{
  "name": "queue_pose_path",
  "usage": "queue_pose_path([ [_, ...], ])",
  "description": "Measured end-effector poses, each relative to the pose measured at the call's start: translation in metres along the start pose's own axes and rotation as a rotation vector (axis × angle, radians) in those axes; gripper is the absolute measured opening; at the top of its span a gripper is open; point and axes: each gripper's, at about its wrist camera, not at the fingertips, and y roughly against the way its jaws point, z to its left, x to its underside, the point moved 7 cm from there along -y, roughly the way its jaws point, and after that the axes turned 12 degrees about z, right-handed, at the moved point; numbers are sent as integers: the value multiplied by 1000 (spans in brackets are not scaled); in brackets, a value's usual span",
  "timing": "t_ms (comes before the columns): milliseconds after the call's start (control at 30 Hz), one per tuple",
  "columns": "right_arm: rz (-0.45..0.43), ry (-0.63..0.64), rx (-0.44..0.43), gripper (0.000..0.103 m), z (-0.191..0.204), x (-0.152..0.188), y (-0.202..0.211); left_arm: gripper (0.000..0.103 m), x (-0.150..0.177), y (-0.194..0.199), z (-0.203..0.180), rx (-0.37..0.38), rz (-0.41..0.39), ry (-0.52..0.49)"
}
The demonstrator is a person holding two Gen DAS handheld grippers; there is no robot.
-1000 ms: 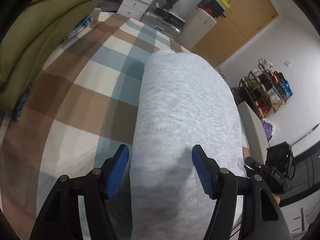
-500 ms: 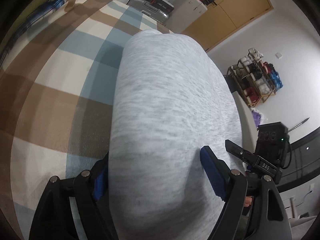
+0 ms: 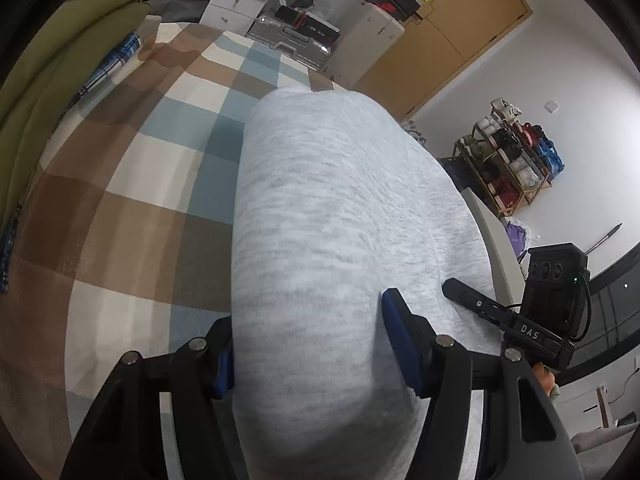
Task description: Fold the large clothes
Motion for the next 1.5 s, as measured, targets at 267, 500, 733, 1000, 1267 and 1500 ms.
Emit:
queue_pose_path([
  [267,-15,33,6,25,16,-5,7,57,0,16,-8,-13,-37,-19],
  [500,-76,86,14,25,50,-13,34,56,-8,53,-23,-28,-108,-78],
  [733,-161,204,20,25,129,-51,57,56,-27,131,-19,-30,-265,-108],
  [1000,-199,233,-77,25,237,-112,10,56,-74,230,50,-150,-418,-40],
  [1267,-178,252,-275,26,340,-182,-97,38,-131,276,152,-299,-514,87],
  [1500,0,245,-160,37,336,-186,-203,33,-120,239,210,-388,-484,196],
])
